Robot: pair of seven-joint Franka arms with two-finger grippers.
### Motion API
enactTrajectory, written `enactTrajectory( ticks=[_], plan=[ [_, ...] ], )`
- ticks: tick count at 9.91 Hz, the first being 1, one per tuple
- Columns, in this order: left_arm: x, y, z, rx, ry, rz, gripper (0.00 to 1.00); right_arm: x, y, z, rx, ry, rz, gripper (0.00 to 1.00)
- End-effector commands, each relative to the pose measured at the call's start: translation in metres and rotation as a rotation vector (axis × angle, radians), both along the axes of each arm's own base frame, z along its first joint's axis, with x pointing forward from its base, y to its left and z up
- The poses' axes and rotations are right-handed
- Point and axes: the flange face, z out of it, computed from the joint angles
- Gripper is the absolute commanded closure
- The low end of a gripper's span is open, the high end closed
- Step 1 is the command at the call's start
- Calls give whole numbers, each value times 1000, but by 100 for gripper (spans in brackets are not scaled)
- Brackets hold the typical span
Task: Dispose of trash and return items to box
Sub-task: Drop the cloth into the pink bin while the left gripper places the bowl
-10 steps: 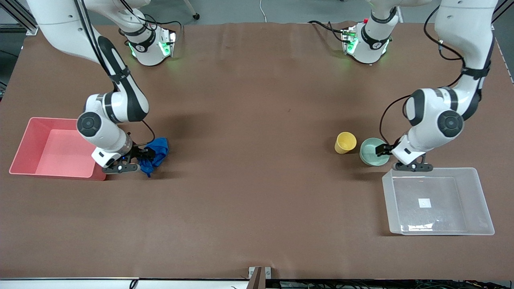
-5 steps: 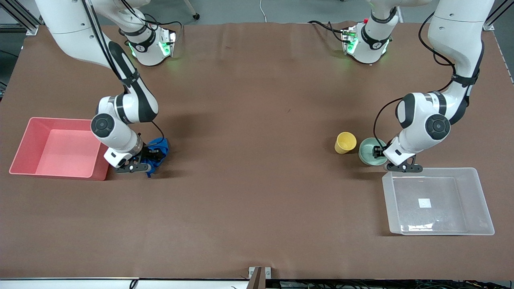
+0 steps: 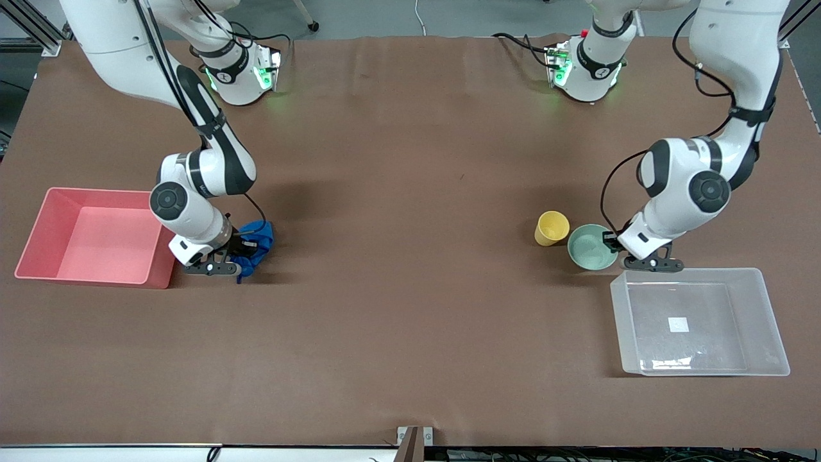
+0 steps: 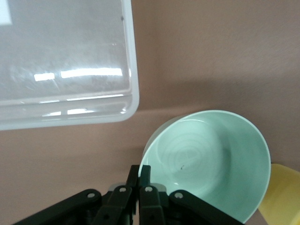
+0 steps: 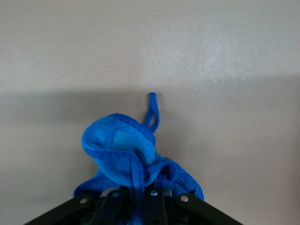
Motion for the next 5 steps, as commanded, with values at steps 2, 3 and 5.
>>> enactTrajectory(
  ticks=[2,3,5],
  plan=[
    [40,11,66,-1,-81,-7,100,33,-42,173,11,59,-67,99],
    [65,18,91,-2,-91,4,100,34,-78,198,16,58,-23,99],
    [120,41,109,18,-73,30,100,24,-213,199,44,36,44,99]
  ],
)
